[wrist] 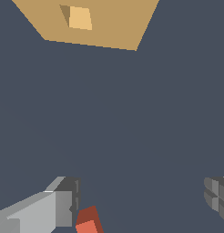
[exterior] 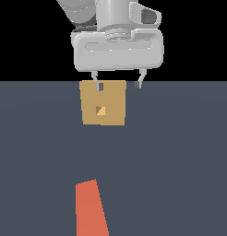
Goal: Insert the peg into the horizontal hole in a box.
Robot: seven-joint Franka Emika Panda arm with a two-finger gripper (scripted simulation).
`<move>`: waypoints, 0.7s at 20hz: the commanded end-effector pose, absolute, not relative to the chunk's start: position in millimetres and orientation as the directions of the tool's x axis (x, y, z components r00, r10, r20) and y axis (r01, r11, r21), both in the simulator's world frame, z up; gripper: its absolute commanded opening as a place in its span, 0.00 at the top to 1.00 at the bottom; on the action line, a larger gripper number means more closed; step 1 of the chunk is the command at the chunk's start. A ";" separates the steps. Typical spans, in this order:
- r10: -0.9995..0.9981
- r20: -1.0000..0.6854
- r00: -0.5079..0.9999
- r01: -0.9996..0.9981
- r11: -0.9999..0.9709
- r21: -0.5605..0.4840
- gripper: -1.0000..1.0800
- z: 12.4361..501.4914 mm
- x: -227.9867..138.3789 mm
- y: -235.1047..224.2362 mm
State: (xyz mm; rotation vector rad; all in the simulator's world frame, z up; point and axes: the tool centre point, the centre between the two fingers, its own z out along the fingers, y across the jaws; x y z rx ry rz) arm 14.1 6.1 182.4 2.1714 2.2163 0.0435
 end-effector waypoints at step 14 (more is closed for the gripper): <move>0.998 -0.008 -0.061 0.997 0.061 0.041 0.04 166.9 5.8 -31.9</move>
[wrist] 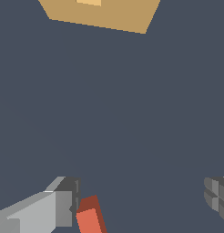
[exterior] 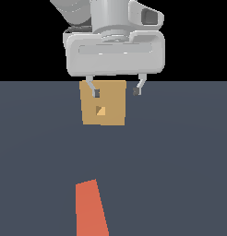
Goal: Insert the peg into the horizontal hole in a box.
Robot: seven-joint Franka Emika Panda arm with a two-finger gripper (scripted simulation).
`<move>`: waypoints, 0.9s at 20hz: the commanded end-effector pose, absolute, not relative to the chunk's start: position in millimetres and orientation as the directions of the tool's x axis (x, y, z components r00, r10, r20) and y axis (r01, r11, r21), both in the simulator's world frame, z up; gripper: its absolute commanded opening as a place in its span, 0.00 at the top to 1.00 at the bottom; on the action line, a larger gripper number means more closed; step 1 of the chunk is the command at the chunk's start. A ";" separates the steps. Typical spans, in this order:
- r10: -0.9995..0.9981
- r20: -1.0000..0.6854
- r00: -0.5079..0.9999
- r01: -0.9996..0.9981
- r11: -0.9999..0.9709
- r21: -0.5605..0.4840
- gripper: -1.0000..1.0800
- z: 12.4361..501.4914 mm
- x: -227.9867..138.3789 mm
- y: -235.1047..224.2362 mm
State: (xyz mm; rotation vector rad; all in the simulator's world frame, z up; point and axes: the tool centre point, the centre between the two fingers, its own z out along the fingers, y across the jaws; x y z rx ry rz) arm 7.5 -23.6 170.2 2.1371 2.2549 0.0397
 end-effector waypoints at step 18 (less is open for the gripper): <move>0.975 -0.004 -0.220 0.975 0.220 0.016 0.04 105.1 -9.9 -186.4</move>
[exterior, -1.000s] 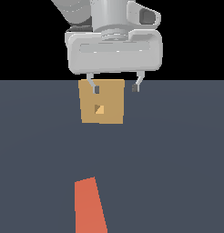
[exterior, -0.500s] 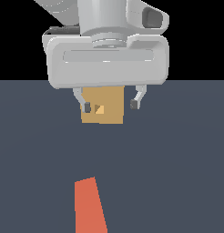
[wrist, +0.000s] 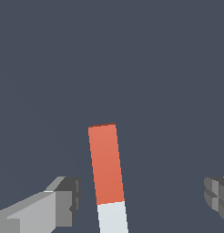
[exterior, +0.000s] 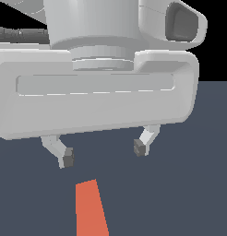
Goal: Insert the peg into the horizontal hole in a box.
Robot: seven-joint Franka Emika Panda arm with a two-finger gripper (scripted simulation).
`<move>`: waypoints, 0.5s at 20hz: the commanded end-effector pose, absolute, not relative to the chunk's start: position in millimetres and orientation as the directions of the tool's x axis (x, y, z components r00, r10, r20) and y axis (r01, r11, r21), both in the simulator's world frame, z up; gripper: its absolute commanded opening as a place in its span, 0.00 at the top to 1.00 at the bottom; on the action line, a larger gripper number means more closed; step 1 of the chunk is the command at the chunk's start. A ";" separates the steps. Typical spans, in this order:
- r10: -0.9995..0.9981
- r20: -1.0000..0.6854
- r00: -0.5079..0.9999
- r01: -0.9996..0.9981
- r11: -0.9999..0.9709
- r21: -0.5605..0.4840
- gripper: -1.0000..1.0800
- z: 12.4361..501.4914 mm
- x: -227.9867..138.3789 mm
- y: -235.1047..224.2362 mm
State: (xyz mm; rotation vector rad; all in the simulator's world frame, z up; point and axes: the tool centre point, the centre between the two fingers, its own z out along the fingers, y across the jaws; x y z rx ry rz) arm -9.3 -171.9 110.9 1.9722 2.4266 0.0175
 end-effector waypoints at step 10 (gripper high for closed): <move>0.956 -0.001 -0.293 0.956 0.293 0.004 0.04 76.2 -5.7 -259.2</move>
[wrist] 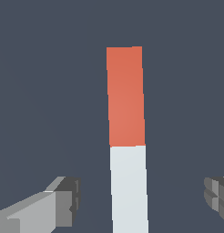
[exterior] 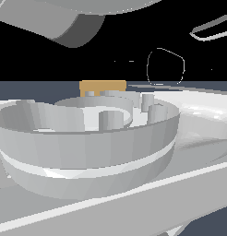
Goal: Insert the peg into the horizontal hole in a box.
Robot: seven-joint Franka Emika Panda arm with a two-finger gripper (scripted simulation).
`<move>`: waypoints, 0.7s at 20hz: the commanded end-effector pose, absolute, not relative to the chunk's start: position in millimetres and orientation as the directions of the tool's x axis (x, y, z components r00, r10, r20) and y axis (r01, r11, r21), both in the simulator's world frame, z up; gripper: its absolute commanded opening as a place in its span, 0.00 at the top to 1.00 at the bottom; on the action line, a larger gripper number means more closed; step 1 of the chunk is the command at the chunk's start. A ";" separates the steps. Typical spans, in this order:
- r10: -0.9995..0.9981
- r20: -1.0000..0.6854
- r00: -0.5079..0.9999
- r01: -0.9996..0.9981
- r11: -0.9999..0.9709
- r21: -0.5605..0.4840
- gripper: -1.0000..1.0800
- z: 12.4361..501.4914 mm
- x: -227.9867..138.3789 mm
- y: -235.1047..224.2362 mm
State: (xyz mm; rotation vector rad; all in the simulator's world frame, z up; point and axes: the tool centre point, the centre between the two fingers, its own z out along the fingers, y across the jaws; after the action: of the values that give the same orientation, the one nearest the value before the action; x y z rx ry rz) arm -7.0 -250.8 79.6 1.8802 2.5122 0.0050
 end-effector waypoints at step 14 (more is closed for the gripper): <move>0.949 0.000 -0.315 0.949 0.315 0.000 0.04 65.7 -1.8 -282.5</move>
State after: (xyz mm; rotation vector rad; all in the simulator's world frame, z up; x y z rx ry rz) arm -1.8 -282.8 66.8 1.8394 2.5466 -0.0003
